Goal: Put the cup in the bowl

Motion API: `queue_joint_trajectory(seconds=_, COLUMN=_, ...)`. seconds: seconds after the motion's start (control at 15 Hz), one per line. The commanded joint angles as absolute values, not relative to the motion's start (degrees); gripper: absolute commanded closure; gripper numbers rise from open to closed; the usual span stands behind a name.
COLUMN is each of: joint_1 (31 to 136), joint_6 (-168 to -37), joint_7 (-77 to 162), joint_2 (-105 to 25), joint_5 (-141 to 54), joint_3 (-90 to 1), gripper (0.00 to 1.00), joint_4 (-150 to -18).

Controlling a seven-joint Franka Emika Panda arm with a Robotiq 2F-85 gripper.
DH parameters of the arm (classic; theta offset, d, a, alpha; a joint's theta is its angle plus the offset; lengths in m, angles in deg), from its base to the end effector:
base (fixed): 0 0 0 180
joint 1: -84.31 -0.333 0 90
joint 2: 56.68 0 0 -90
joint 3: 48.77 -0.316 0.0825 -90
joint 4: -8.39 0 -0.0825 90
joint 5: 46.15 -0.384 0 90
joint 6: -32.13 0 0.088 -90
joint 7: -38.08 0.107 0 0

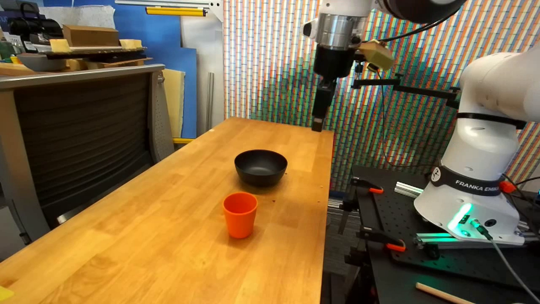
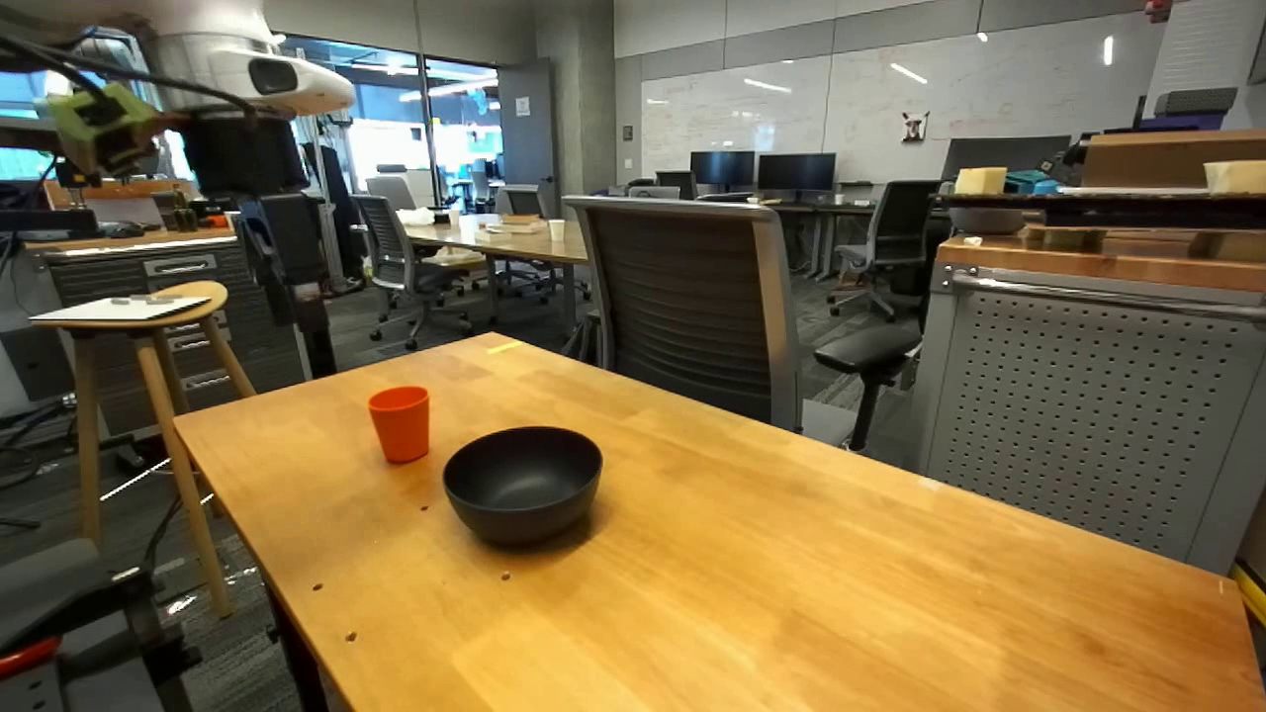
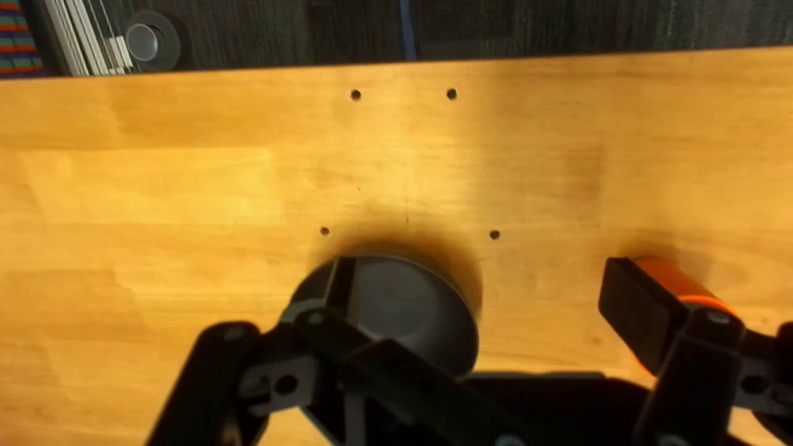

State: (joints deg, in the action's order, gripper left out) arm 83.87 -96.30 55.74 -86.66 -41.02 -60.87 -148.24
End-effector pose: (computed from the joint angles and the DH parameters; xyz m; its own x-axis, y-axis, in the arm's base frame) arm 0.3557 0.0710 0.3773 0.9963 -0.0552 0.0660 -0.0653 -0.9845 0.1628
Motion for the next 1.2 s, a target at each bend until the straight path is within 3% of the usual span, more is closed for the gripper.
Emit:
queue_joint_trajectory(seconds=0.0, joint_1=84.3, joint_6=-104.5, joint_7=61.2, joint_2=-71.9, joint_5=-38.9, joint_3=-63.9, gripper=0.0, joint_4=-140.6)
queue_joint_trajectory(seconds=0.67, joint_1=78.6, joint_6=-106.9, joint_7=62.4, joint_2=-38.4, joint_5=-33.5, joint_3=-58.1, gripper=0.0, joint_4=-116.5)
queue_joint_trajectory(seconds=1.13, joint_1=76.4, joint_6=-101.5, joint_7=56.8, joint_2=-29.1, joint_5=-46.1, joint_3=-57.2, gripper=0.0, joint_4=-106.5)
